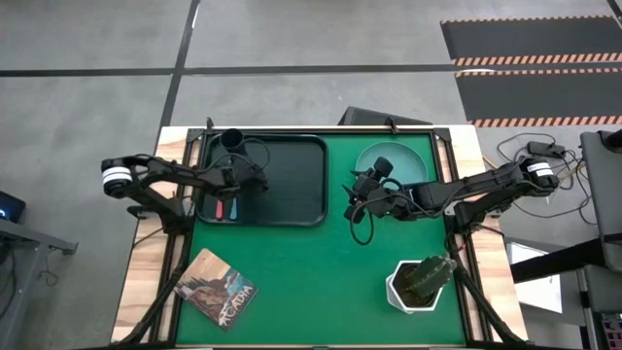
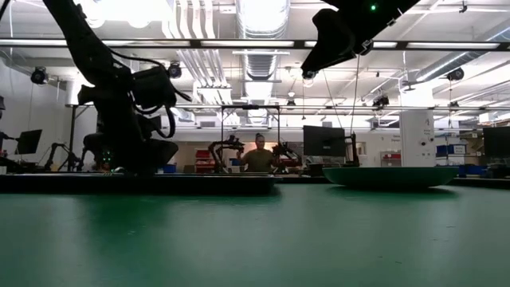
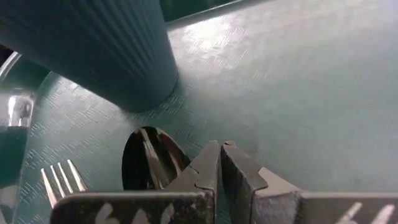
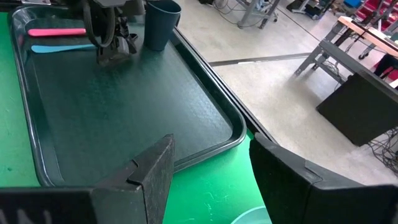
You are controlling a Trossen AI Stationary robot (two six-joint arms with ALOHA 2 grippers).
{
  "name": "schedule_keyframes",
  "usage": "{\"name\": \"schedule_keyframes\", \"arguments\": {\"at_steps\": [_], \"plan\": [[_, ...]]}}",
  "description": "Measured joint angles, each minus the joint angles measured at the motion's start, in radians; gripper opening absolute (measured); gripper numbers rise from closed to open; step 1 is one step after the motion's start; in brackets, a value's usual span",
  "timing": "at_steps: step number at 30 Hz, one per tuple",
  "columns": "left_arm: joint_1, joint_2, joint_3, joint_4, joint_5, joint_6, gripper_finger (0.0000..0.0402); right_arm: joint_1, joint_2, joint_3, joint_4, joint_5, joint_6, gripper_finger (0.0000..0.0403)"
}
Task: Pick and place plate/cup/fork/spoon on tray
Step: Put the green plate on the black serving tray to the right of the blue spoon
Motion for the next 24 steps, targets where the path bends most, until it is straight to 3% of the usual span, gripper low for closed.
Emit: {"name": "schedule_keyframes", "arguments": {"at_steps": [9,16,24], "plan": [[-0.05,-0.16,0.004,-0.013,0.096,0.079,0.0,0.0,0.0,0.0,0.0,-0.003,0.023,0.0196],[-0.152,-0.369,0.005,-0.002,0.141,0.266,0.0,0.0,0.02,0.0,-0.002,-0.015,0.117,0.0196],[-0.242,-0.617,0.005,0.014,0.194,0.502,0.0,-0.013,0.022,0.007,-0.007,-0.156,0.313,0.0195]]}}
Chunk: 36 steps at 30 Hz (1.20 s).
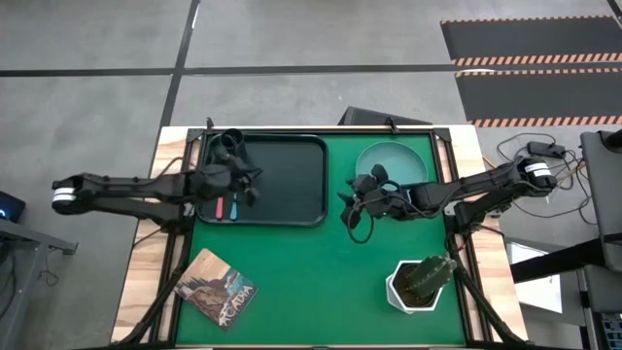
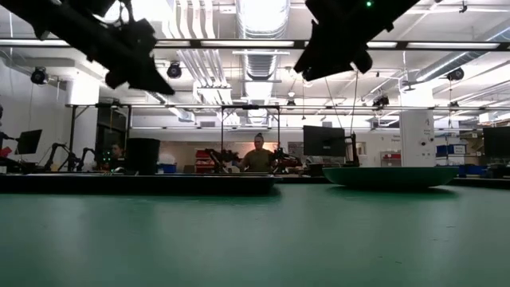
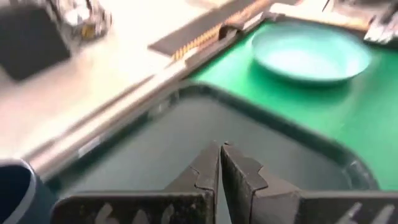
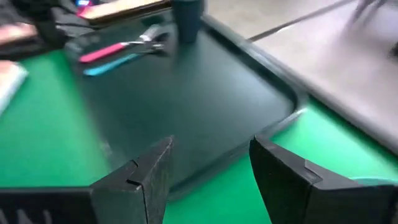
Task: Pick and place plate/cup/fork/spoon on tray
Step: Put the green plate on the black serving tray to the right of the blue spoon
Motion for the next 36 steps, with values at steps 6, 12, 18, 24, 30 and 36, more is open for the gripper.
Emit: {"name": "schedule_keyframes", "arguments": {"at_steps": [6,12,18,24,30,36], "plan": [[0.0,-0.114,-0.005,0.097,-0.007,0.142,0.0,-0.059,0.027,0.073,-0.027,-0.176,0.085,0.0175],[-0.001,-0.173,-0.006,0.163,-0.008,0.225,0.0,-0.104,0.125,0.224,-0.264,-0.185,0.127,0.0149],[-0.001,-0.183,-0.031,0.154,-0.008,0.21,0.0,-0.159,0.271,0.415,-0.59,-0.196,0.186,0.0126],[-0.001,-0.165,-0.032,0.1,-0.007,0.165,0.0,-0.216,0.396,0.504,-0.819,-0.231,0.241,0.0127],[-0.001,-0.157,-0.032,0.1,-0.006,0.149,0.0,-0.278,0.466,0.498,-0.858,-0.293,0.258,0.0159],[-0.001,-0.162,-0.032,0.085,-0.006,0.15,0.0,-0.325,0.517,0.498,-0.854,-0.293,0.279,0.0195]]}}
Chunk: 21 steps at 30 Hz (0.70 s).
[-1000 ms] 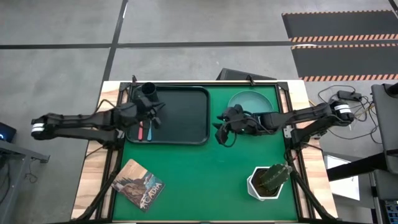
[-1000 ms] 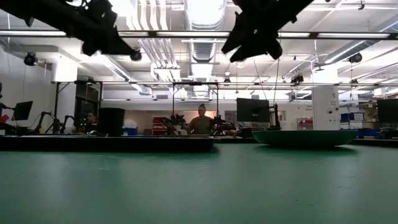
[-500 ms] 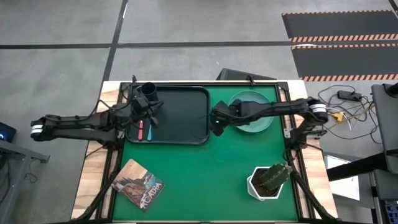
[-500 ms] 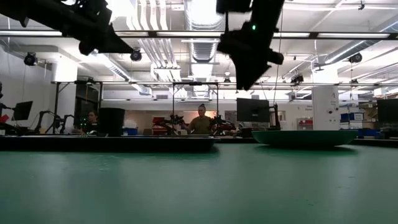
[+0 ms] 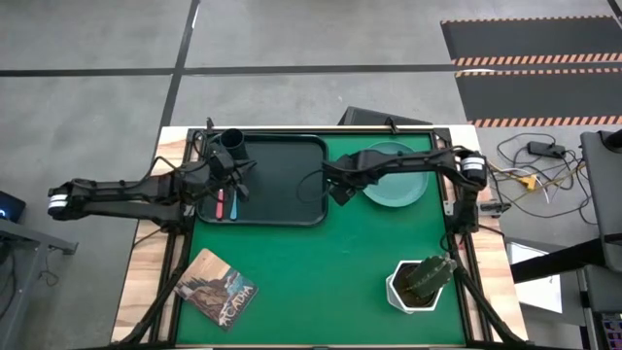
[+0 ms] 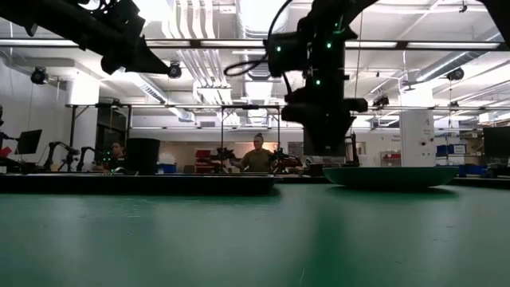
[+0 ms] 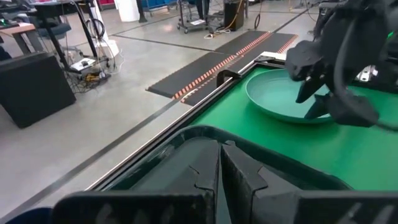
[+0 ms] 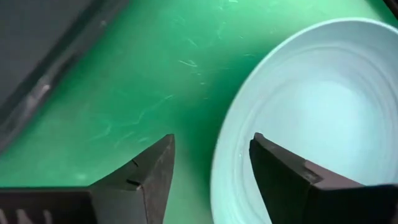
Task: Pick and place plate/cup/fork/spoon on tray
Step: Put the green plate on the black serving tray to the right of the blue spoon
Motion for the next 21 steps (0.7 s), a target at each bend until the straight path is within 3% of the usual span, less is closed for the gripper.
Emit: {"name": "schedule_keyframes", "arguments": {"at_steps": [10,21], "plan": [[0.001,0.0,0.0,-0.004,0.0,0.003,0.0,-0.018,0.081,-0.003,0.004,0.003,-0.003,0.0185],[0.0,0.0,0.0,-0.005,0.001,0.003,0.0,-0.018,0.14,-0.009,0.014,0.029,0.019,0.0099]]}}
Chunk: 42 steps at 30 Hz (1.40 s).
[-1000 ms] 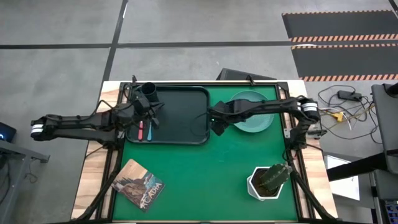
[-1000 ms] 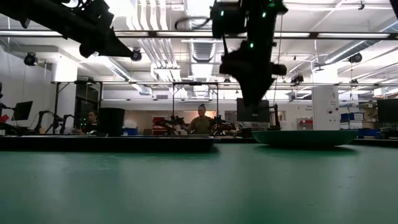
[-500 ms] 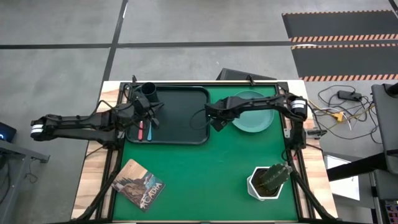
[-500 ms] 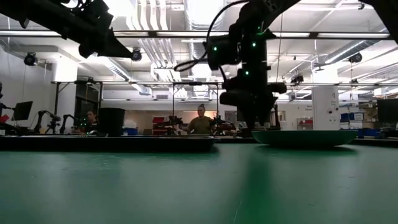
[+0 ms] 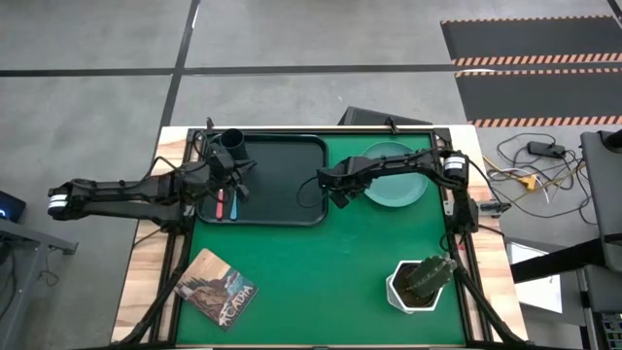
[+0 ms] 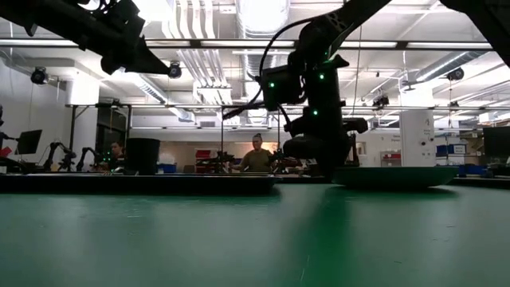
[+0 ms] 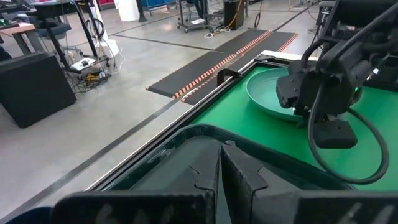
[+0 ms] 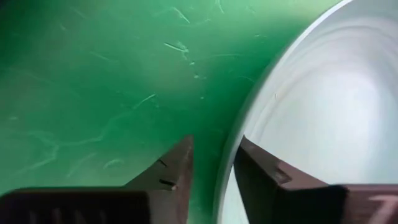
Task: Pick and place plate/cup/fork/spoon on tray
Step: Put the green plate on the black serving tray to the right of the blue spoon
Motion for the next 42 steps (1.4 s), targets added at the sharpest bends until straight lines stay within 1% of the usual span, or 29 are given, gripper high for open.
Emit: {"name": "schedule_keyframes", "arguments": {"at_steps": [7,9,17,21,24,32,37,42], "plan": [[0.0,0.0,0.0,-0.001,0.0,0.0,0.0,0.0,0.015,-0.001,-0.005,0.0,0.01,0.0029],[0.0,0.0,0.0,-0.001,0.0,0.0,0.0,0.0,0.01,0.0,-0.014,0.002,0.023,0.0015],[0.0,0.0,0.0,-0.001,0.0,-0.001,0.0,0.004,-0.043,0.003,-0.018,0.004,0.025,0.001],[-0.001,0.0,0.0,0.0,0.0,-0.001,0.0,0.03,-0.076,0.003,-0.016,0.064,0.022,0.0009],[-0.001,0.0,0.0,0.0,0.0,-0.001,0.0,0.063,-0.09,0.02,-0.019,0.095,-0.012,0.0009],[-0.001,0.002,0.0,0.003,0.0,-0.001,0.0,0.161,-0.083,0.17,-0.012,0.182,-0.126,0.0009],[-0.001,0.0,0.0,0.003,0.001,-0.004,0.0,0.202,-0.064,0.267,0.012,0.184,-0.25,0.0009],[0.0,0.0,0.0,0.003,0.001,-0.004,0.0,0.229,-0.053,0.314,0.108,0.184,-0.357,0.0009]]}}
